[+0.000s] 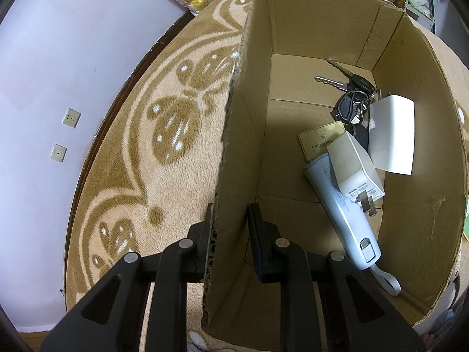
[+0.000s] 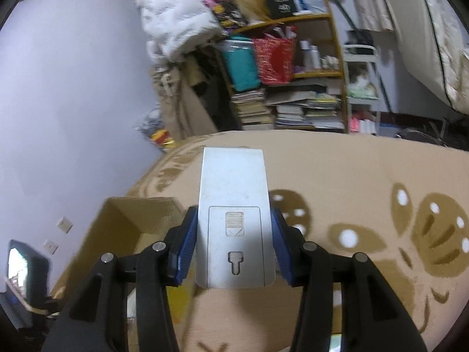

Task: Organize rigid objects
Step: 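Lift the white panel with the right tool and carry it over the box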

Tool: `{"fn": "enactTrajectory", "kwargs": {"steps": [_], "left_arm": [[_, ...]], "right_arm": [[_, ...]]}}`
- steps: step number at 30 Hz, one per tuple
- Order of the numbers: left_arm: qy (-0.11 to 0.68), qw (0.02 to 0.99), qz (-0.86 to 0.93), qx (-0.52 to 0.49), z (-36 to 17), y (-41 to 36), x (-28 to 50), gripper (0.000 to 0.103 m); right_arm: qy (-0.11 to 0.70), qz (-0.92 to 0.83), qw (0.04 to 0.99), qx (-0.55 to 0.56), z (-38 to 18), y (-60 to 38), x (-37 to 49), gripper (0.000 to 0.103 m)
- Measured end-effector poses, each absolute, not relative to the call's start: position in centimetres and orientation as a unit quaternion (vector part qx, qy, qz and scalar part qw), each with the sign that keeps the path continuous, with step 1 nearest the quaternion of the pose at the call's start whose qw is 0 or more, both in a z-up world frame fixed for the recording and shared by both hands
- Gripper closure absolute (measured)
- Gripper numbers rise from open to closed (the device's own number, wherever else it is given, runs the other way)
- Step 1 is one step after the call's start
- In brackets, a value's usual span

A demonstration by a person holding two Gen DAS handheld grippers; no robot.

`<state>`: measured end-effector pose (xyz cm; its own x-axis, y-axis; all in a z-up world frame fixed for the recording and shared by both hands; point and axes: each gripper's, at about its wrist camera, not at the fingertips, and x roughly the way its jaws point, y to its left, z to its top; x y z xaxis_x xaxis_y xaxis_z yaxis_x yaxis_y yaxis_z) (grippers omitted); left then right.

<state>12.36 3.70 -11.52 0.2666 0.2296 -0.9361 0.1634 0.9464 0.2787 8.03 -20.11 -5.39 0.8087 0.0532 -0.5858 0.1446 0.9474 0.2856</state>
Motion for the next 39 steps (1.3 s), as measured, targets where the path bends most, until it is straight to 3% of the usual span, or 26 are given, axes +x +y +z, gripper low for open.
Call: {"fn": "enactTrajectory", "kwargs": {"steps": [13,39], "left_arm": [[0.606,0.779,0.021,0.160,-11.6,3.8,12.4,0.083],[0.609,0.779,0.019,0.147,-11.5,4.2,12.7,0.082]], "right_arm": [[0.318,0.070,0.941,0.089,-5.3,-11.3,7.5,0.052],[0.355,0.073,0.931,0.048,-7.3,-9.0,7.1,0.052]]}}
